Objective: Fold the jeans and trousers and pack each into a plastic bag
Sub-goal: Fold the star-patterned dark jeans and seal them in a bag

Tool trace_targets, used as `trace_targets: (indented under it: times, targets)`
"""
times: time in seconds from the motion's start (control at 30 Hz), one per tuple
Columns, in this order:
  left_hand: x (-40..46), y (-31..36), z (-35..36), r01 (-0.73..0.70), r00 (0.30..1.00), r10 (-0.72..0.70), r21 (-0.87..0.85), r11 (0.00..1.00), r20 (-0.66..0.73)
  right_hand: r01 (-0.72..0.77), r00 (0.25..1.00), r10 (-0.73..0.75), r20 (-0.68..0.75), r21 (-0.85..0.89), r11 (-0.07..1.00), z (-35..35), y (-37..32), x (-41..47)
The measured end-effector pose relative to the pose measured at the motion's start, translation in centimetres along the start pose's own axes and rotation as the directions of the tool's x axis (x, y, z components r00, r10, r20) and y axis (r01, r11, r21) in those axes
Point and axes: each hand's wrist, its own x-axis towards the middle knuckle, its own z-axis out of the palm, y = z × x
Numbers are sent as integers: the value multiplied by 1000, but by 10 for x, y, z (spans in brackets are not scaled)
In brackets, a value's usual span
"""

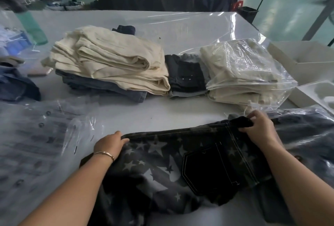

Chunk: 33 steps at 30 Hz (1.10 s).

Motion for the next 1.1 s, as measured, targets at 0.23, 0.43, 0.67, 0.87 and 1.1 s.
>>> trace_targets:
  times: [0.23, 0.43, 0.67, 0.87, 1.1]
  targets:
    - [7, -3, 2, 0, 1000, 0, 77, 997, 4, 177, 959, -217, -180, -216, 960, 11, -10, -4]
    - [11, -13, -6, 15, 998, -14, -25, 1000, 61, 155, 961, -219, -168, -326, 932, 13, -4, 4]
    - [13, 1, -12, -113, 988, 135, -237, 965, 76, 29, 956, -136, -259, -379, 925, -9, -2, 17]
    - [-21, -28, -20, 145, 988, -129, -239, 960, 82, 103, 962, -232, -147, -590, 801, 7, -44, -11]
    - [-105, -46, -12, 83, 946, -141, -203, 976, -293, 854, 520, -849, 94, -58, 517, 73, -87, -157]
